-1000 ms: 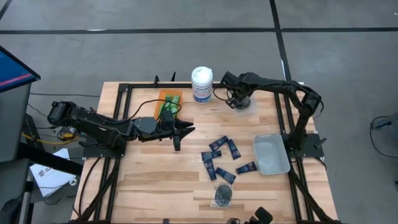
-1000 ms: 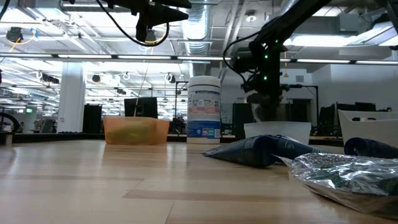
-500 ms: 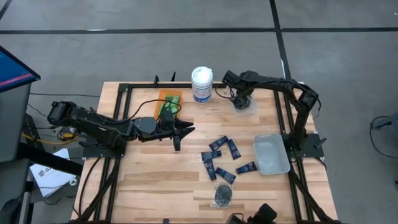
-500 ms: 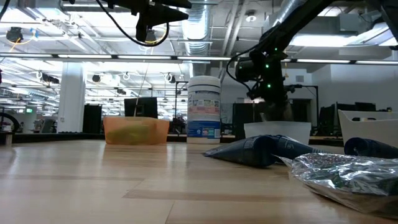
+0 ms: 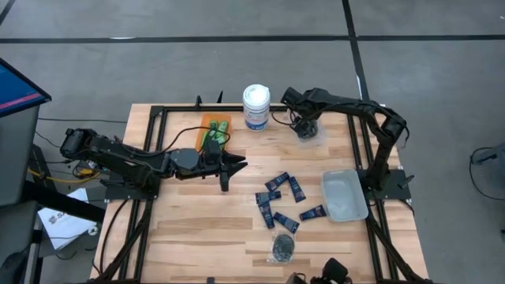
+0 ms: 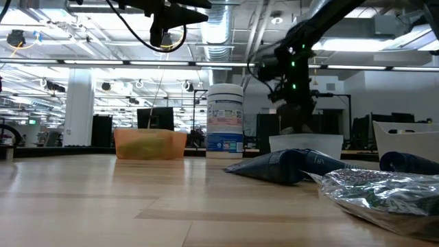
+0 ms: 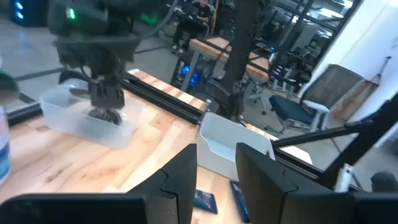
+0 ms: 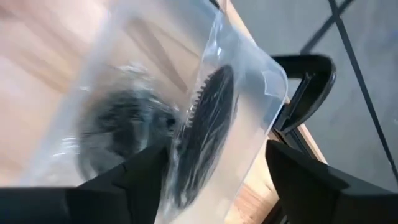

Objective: Pick & Place Travel size toiletries
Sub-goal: Put the hair brush into the white transparent bin, then put the black hairbrush into the white bin

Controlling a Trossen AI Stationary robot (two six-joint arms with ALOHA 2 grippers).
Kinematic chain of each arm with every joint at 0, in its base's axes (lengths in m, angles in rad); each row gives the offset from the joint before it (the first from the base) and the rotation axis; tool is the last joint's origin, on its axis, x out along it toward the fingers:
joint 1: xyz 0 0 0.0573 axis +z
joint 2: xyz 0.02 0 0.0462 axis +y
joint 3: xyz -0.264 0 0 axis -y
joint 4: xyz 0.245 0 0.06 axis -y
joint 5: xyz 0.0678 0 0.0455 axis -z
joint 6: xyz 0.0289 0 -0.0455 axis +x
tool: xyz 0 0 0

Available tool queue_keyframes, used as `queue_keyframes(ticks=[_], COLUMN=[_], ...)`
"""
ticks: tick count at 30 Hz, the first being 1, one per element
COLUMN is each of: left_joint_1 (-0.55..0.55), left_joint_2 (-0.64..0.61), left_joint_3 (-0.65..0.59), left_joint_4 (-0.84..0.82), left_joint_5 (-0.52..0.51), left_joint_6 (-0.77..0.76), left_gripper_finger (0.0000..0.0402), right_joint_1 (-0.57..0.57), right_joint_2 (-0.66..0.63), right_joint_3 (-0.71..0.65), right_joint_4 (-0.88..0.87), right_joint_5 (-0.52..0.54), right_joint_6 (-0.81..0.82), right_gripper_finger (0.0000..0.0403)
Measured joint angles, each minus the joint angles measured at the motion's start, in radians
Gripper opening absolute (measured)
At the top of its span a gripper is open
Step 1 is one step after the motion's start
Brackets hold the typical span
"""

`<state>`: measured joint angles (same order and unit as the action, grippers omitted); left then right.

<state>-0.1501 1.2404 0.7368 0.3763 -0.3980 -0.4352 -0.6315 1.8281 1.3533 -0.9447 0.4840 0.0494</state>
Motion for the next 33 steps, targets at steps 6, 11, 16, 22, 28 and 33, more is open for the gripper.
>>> queue_keyframes(ticks=[6, 11, 16, 22, 28, 33], left_joint_1=[-0.004, -0.024, -0.054, -0.131, -0.199, -0.252], left_joint_2=[0.0, 0.0, 0.004, 0.073, 0.203, 0.333], left_joint_3=[0.0, 0.0, 0.0, 0.002, 0.016, 0.119], left_joint_4=[-0.058, -0.083, -0.085, -0.099, -0.09, -0.09], left_joint_5=[0.049, 0.064, 0.073, 0.145, 0.192, 0.261], left_joint_6=[-0.077, -0.105, -0.129, -0.124, -0.197, -0.12], left_gripper_finger=[0.0108, 0.0108, 0.0108, 0.0108, 0.0116, 0.0135], right_joint_1=[0.023, 0.021, -0.004, 0.013, 0.085, 0.176], right_joint_2=[-0.119, -0.247, -0.342, -0.515, -0.686, -0.806], right_joint_3=[0.04, 0.043, 0.043, 0.043, 0.043, 0.043], right_joint_4=[0.003, 0.007, -0.015, -0.071, -0.126, -0.205], right_joint_5=[-0.059, -0.115, -0.272, -0.431, -0.435, -0.437], right_joint_6=[-0.031, -0.032, -0.054, -0.052, -0.014, 0.046], right_gripper_finger=[0.0263, 0.0252, 0.0213, 0.0176, 0.0161, 0.0161])
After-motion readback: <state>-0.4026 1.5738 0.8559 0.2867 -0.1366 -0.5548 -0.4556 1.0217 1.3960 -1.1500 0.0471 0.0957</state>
